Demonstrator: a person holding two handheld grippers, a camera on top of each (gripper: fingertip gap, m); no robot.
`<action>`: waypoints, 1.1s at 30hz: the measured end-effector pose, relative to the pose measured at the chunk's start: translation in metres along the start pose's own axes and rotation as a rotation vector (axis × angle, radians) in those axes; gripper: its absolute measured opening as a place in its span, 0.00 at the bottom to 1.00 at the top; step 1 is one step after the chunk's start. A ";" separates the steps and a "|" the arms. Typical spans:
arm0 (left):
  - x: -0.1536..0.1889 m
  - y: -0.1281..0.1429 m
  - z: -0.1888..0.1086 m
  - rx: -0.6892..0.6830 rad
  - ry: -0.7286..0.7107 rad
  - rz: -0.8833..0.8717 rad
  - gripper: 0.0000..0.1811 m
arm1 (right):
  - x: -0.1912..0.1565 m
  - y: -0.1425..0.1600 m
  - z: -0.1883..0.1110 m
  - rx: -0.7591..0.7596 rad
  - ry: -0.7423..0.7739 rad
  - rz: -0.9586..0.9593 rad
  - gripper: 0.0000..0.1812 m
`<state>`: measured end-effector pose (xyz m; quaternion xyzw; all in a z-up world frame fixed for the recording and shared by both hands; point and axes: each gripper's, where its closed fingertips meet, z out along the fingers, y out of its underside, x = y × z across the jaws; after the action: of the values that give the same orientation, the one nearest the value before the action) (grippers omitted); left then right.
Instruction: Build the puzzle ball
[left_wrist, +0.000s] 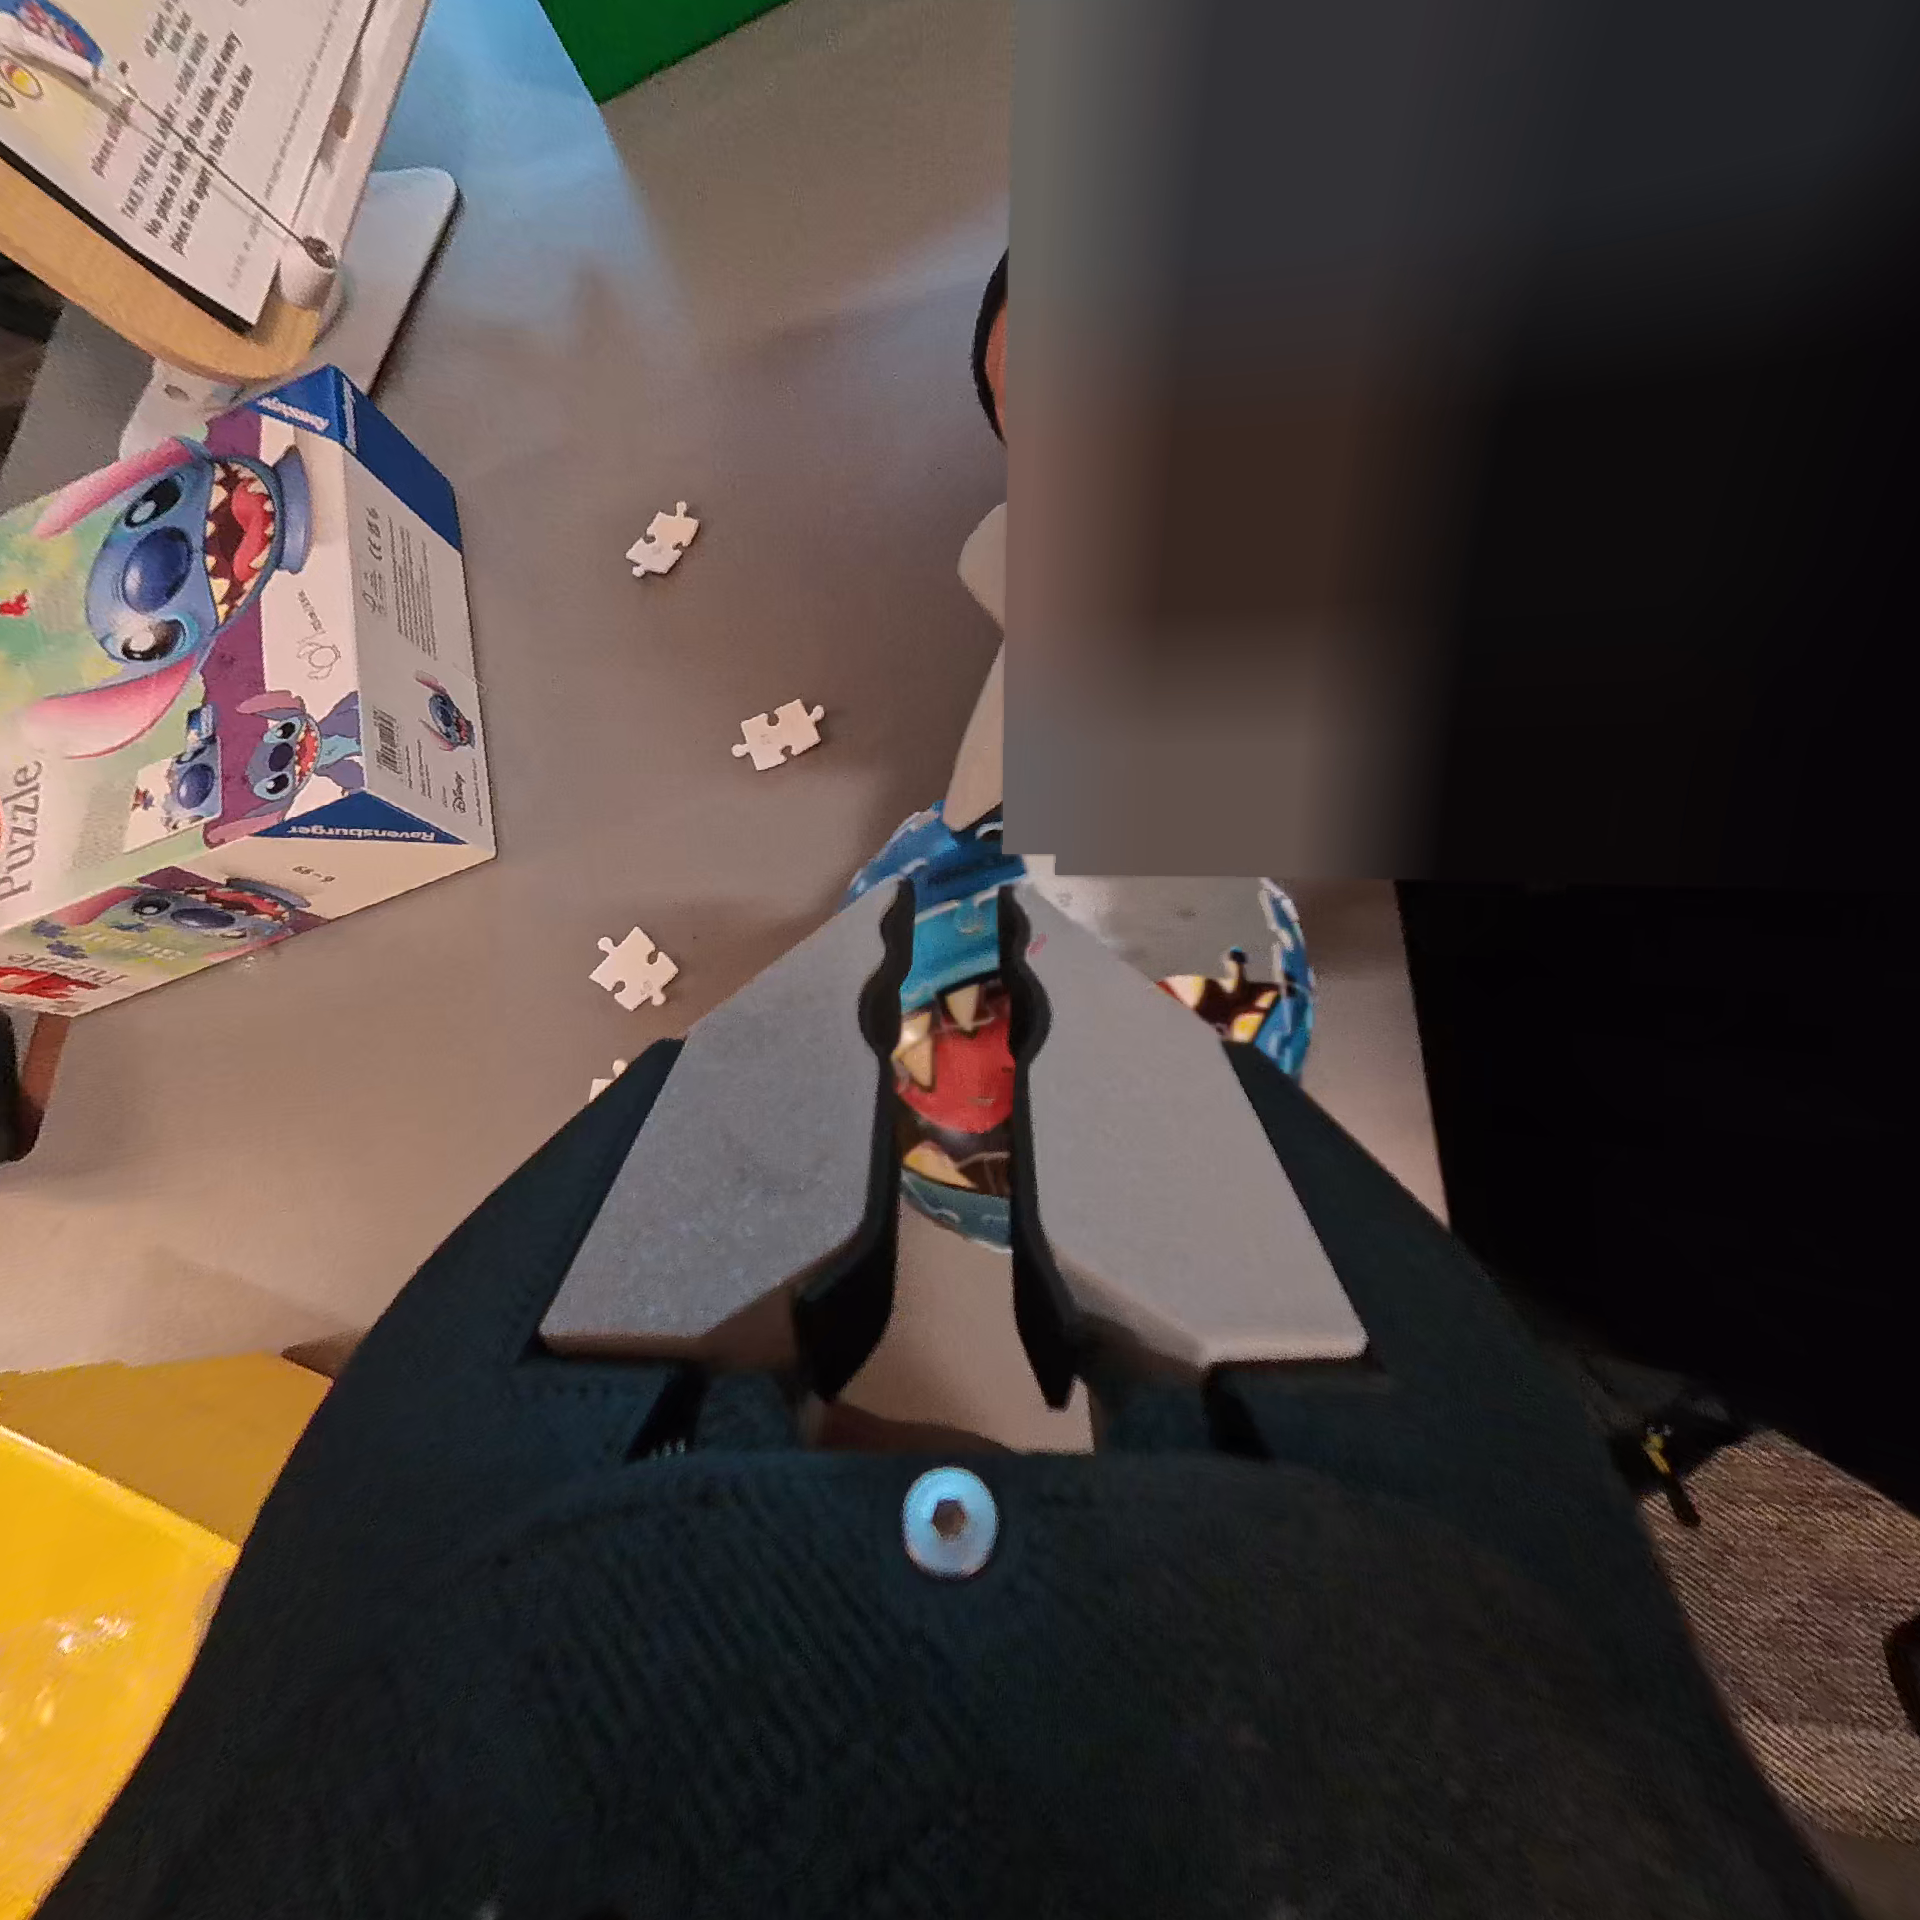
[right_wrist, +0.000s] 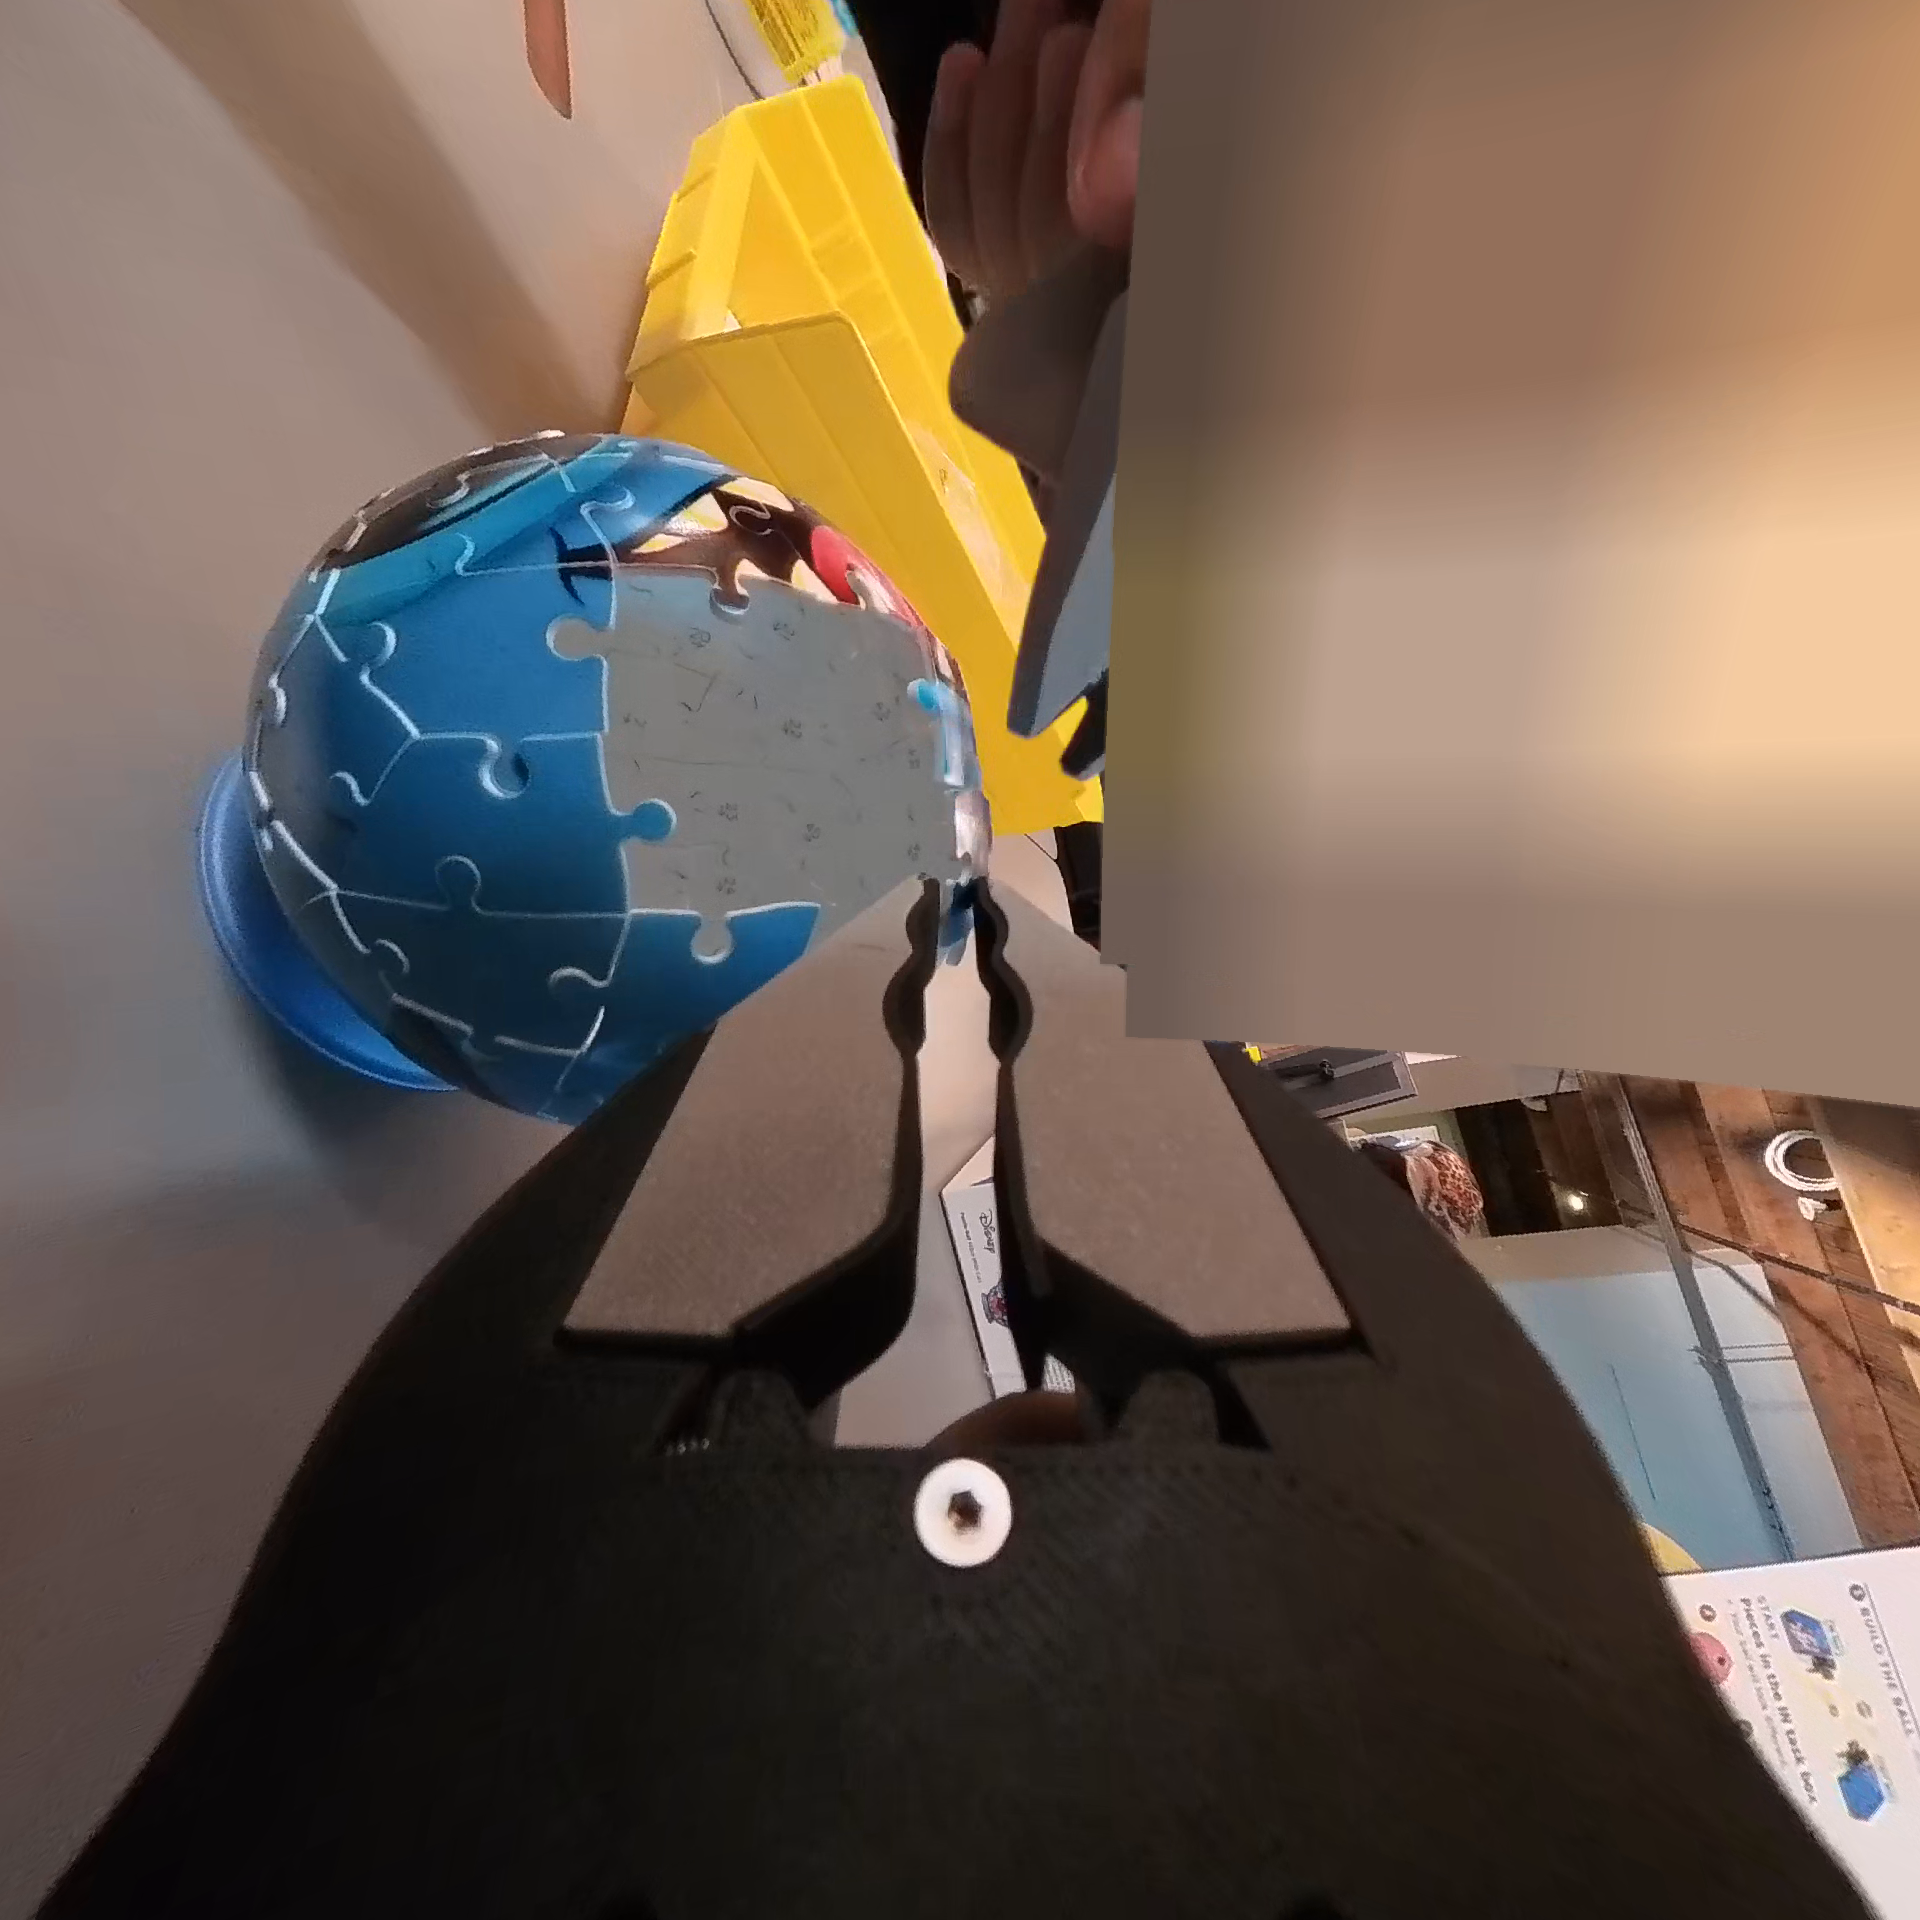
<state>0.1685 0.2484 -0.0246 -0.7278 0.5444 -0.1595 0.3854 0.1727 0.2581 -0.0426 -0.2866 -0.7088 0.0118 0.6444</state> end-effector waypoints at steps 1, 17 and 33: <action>0.004 0.000 0.000 -0.001 0.000 0.007 0.07 | 0.000 0.000 0.000 0.001 0.000 -0.002 0.02; 0.019 0.005 0.009 -0.072 0.108 0.042 0.14 | -0.001 -0.001 0.000 0.018 -0.013 0.007 0.02; 0.013 0.011 0.010 -0.127 0.037 0.064 0.14 | -0.005 -0.002 0.000 0.042 -0.061 0.047 0.03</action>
<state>0.1725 0.2397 -0.0416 -0.7300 0.5832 -0.1257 0.3334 0.1716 0.2541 -0.0458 -0.2888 -0.7210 0.0506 0.6278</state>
